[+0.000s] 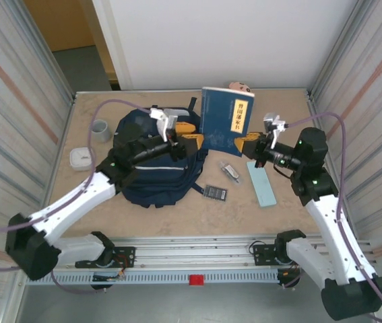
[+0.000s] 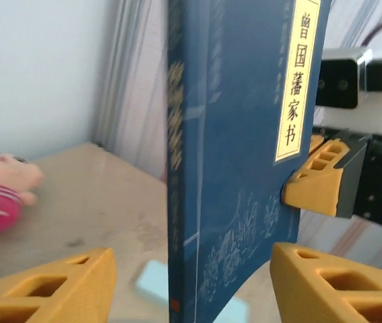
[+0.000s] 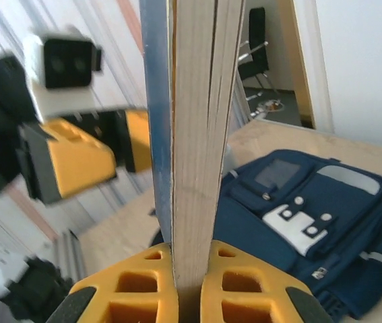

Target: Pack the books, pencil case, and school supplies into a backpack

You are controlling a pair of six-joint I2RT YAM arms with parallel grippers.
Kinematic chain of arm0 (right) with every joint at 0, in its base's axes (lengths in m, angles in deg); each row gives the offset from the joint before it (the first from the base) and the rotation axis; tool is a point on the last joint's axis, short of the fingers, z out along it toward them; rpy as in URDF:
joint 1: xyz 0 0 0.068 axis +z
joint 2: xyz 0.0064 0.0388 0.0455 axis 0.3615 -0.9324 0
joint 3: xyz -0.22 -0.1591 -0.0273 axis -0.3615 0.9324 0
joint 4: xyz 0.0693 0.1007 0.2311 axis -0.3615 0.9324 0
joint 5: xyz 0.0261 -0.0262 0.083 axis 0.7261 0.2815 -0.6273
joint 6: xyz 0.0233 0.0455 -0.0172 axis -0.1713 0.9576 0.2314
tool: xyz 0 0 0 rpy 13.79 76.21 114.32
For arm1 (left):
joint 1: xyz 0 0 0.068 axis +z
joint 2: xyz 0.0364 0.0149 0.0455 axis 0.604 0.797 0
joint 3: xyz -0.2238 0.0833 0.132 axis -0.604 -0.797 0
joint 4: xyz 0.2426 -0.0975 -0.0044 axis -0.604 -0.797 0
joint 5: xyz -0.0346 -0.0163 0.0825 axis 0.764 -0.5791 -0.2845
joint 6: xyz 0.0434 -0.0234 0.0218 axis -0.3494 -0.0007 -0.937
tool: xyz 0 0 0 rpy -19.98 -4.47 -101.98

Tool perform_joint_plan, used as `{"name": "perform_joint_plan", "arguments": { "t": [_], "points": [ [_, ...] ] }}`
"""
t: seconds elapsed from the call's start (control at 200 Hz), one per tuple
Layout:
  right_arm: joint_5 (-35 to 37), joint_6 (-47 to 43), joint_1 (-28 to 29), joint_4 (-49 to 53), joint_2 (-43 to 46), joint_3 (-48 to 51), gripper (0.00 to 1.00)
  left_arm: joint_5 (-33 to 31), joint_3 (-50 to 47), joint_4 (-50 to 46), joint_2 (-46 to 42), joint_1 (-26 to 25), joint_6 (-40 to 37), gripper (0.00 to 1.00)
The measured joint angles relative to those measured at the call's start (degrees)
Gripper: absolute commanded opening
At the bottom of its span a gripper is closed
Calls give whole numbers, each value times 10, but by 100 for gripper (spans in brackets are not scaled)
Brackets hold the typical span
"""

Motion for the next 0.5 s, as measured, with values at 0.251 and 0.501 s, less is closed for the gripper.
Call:
{"name": "perform_joint_plan", "arguments": {
  "t": [0.251, 0.501],
  "points": [
    [194, -221, 124, 141, -17, 3, 0, -24, 12, -251, -103, 0, -268, 80],
    [276, -377, 227, 194, -40, 6, 0, -47, 35, -394, -97, 0, -385, 80]
  ]
}}
